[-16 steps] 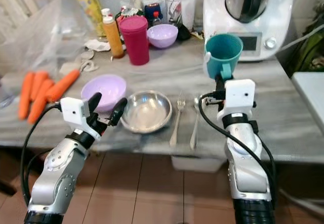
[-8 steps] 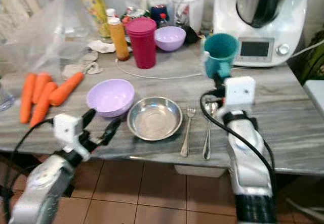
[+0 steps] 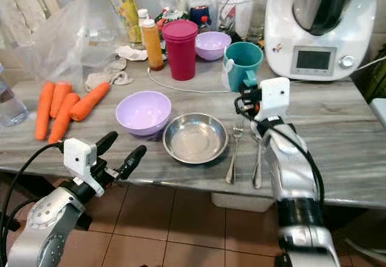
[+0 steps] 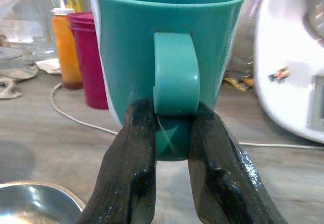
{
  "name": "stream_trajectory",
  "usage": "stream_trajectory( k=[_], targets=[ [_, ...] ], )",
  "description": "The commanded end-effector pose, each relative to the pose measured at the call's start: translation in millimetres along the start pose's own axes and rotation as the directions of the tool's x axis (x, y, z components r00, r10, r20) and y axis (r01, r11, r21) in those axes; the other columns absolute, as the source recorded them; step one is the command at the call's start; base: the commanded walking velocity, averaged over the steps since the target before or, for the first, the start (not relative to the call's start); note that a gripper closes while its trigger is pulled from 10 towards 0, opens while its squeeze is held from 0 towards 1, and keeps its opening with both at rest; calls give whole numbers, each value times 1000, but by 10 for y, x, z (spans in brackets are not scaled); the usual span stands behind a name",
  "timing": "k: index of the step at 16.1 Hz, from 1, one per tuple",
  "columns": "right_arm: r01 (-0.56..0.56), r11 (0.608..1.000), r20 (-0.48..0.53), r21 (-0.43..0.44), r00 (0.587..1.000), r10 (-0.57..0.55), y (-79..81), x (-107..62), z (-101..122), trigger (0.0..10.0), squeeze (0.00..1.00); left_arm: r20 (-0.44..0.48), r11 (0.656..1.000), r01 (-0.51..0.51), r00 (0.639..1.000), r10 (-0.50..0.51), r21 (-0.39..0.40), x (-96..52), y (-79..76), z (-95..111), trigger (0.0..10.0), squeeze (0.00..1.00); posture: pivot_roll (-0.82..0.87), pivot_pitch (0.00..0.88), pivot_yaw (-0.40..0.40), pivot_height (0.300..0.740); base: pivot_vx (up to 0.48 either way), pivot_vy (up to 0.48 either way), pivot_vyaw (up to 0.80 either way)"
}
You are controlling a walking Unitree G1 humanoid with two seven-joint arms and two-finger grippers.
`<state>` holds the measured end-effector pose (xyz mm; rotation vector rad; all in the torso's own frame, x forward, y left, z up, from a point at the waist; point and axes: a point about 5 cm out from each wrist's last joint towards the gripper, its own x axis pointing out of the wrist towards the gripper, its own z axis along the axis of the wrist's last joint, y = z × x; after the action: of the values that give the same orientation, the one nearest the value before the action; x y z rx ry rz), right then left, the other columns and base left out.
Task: Setting the table
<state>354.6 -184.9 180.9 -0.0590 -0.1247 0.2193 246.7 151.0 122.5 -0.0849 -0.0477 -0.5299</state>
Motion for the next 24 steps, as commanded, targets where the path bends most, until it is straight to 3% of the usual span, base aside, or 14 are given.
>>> stream_trajectory(
  k=[1,4,8,14,16,17,18,24],
  targets=[
    [-13,1000,13,28,1000,13,1,52,2,10000,0,-4,1000,12,1000,-12,10,-28,5,30,10000,0,-145,105,64,740,0,0,0],
    [-59,995,-35,81,997,62,78,134,-137,10000,0,-8,1000,30,1000,-30,-2,-50,-11,25,10000,0,-133,117,60,740,0,0,0],
    [-77,990,-104,114,991,89,199,100,-406,10000,0,3,999,44,999,-44,-7,-61,-28,35,10000,0,-123,111,58,740,0,0,0],
    [-77,991,-137,110,986,92,214,30,-574,10000,0,-2,998,55,998,-55,-15,-58,-49,23,10000,0,-122,113,62,740,0,0,0],
    [-78,993,-133,89,987,89,202,28,-582,10000,67,-3,998,59,998,-59,-18,-47,-64,20,10000,0,-126,114,64,740,0,0,0],
    [-72,994,-130,77,988,81,190,28,-580,10000,573,-3,998,59,998,-59,-18,-42,-66,18,10000,0,-126,112,64,740,0,0,0],
    [-62,997,-122,55,990,68,168,27,-568,10000,1000,-2,998,58,998,-58,-19,-34,-72,20,10000,0,-127,113,63,740,0,0,0],
    [-48,998,-38,-37,998,47,128,-13,-431,10000,1000,9,999,48,999,-48,-19,-1,-98,39,10000,0,-130,101,59,740,0,0,0]
  ],
)
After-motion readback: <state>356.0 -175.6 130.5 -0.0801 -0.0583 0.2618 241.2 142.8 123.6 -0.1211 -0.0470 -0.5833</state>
